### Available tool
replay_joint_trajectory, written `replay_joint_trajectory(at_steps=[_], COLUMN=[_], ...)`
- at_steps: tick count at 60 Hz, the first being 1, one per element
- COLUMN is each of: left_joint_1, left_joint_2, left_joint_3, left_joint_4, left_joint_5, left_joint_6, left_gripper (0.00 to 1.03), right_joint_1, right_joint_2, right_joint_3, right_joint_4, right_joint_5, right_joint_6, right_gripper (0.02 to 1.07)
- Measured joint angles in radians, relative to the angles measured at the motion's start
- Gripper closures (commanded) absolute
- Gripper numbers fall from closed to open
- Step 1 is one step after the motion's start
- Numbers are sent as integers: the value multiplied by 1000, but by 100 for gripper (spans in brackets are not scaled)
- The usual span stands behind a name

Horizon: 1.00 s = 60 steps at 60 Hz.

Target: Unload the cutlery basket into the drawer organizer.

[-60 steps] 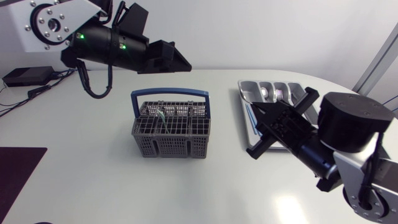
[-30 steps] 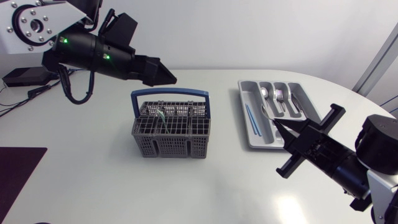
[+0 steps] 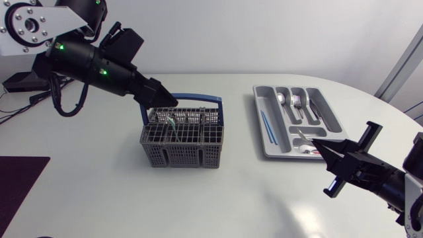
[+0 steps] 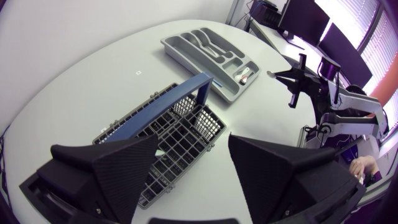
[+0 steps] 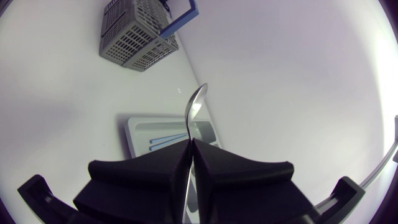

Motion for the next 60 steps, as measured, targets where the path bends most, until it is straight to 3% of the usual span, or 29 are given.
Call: replay_joint_trajectory(at_steps=[13,26,39,54,60], left_joint_1=[5,10,-42,-75,-81], left_joint_2=[0,0,11,34,35], left_joint_3=[0,0,6,15,16], left_joint_4=[-72,-100,-103,-118,-118], left_joint_5=[-29,-75,-117,-132,-136], left_joint_6=[89,119,117,111,111], left_gripper=[24,24,21,18,17], right_joint_1=[-197,-314,-326,-269,-244], right_joint_2=[307,586,733,832,887], right_joint_3=[48,210,328,341,343], right_joint_4=[69,90,96,122,175], right_joint_5=[-153,-225,-232,-203,-169], right_joint_6=[-204,-369,-456,-529,-547], right_gripper=[95,95,93,90,81])
